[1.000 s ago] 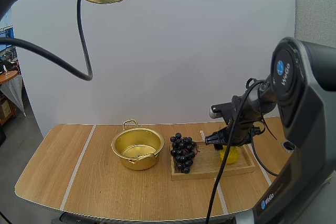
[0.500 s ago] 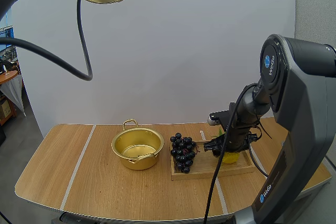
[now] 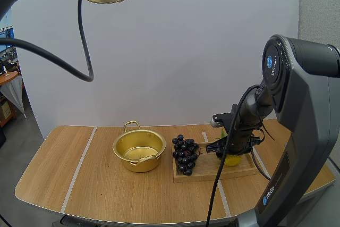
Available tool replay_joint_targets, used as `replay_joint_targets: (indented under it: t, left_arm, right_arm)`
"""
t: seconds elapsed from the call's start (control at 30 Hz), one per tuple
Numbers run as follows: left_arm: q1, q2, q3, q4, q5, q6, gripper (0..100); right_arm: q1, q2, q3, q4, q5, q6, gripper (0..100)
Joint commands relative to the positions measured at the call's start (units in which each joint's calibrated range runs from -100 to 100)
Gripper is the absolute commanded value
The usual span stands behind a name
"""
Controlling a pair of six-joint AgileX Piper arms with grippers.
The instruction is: Open the pot, put the pineapple inside, and close it
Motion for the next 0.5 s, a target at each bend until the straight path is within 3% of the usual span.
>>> replay_joint_targets:
  t: [0.0,0.37,0.47]
  left_arm:
    - [-0.14,-0.3,-0.6,-0.4,-1.5,-0.8,0]
    - [-0.14,-0.3,-0.6,-0.4,-1.5,-0.8,0]
    - [-0.14,-0.3,-0.6,-0.4,-1.5,-0.8,0]
  right_arm:
    - [-0.2,0.0,-0.3,0.2,1.3,0.9,22]
    - [-0.2,0.0,-0.3,-0.2,1.8,0.9,21]
    - [-0.2,0.0,-0.3,-0.2,3.3,3.2,13]
